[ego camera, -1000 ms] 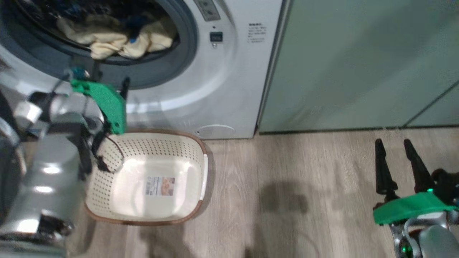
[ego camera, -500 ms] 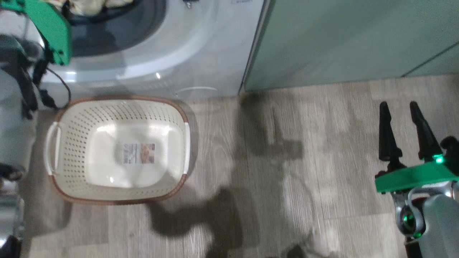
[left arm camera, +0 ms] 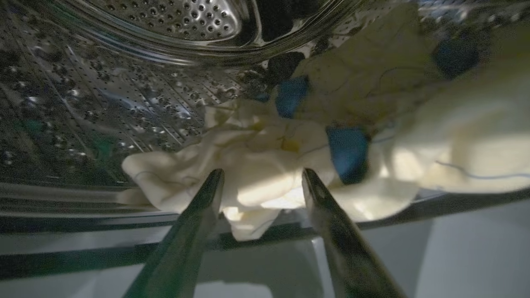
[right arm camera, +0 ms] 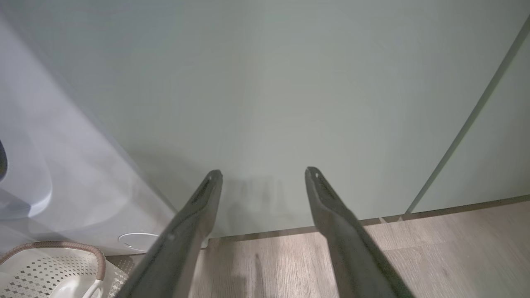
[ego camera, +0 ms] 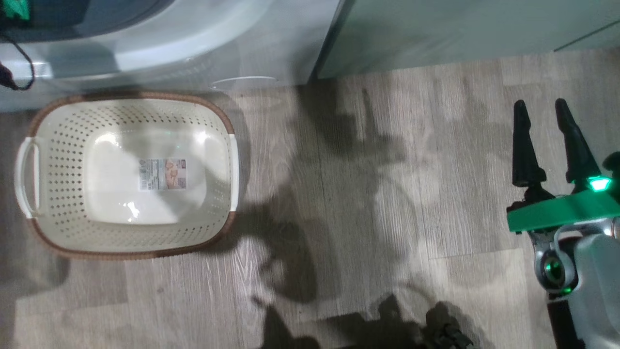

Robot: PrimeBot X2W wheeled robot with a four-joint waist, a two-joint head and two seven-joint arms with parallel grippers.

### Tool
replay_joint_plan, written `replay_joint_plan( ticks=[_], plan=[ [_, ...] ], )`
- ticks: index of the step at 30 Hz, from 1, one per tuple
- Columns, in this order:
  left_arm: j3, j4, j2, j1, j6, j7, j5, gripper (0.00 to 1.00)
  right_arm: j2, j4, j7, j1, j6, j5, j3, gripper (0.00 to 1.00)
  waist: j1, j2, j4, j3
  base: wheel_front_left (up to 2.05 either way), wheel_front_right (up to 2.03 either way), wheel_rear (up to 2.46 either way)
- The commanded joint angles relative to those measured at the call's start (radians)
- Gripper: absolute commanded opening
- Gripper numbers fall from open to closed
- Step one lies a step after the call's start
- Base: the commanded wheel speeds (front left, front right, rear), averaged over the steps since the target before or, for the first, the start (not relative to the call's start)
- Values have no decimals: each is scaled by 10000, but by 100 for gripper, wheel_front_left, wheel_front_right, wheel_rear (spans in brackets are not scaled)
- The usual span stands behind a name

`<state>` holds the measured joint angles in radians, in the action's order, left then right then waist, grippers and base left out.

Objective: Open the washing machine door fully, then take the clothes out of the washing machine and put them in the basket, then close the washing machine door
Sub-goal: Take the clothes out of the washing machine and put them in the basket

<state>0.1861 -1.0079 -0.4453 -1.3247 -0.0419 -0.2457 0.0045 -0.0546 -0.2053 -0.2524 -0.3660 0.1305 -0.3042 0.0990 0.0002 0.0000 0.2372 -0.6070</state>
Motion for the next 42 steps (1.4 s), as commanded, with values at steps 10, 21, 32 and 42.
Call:
replay_joint_plan(
  ticks=[10,21,32,42],
  plan=[
    [324,-144,-745,-1006,395,-1029,447,100,42,328,-94,-297,2,-129,214,100,-2,0,55,-448,0,0,0],
    [595,-408,-746,-1230,484,-2073,462,96,43,337,-94,-478,2,-184,268,100,-2,0,68,-697,0,0,0],
    [627,-271,-646,-815,424,-1744,76,0,43,238,-94,-418,2,-120,197,100,-2,0,1,-484,0,0,0],
    [139,-48,-283,264,373,-305,-866,0,43,138,-94,57,2,83,-109,100,-2,0,-320,539,0,0,0]
  ],
)
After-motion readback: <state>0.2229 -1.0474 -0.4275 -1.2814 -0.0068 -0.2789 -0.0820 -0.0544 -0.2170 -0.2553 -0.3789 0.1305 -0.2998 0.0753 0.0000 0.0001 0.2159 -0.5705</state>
